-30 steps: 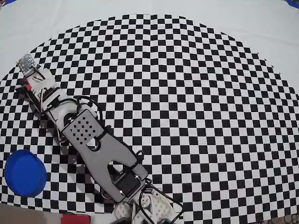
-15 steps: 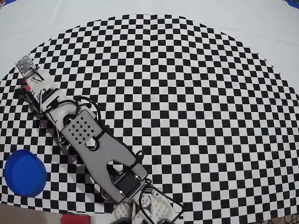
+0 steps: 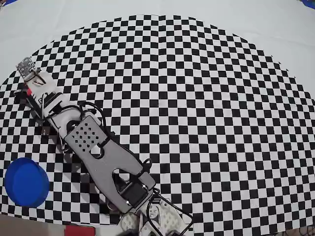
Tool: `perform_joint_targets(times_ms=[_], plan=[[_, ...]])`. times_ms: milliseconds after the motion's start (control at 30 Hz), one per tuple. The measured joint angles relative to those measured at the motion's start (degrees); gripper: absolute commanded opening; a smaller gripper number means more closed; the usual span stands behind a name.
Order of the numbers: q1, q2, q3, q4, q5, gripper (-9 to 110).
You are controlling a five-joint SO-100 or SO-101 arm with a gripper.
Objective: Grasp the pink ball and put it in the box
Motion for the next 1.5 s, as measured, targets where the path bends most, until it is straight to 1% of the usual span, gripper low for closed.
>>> perform_joint_targets(times_ms=[1500], plan=[[-0.4, -3.0, -3.6, 0.5, 0.0, 34]])
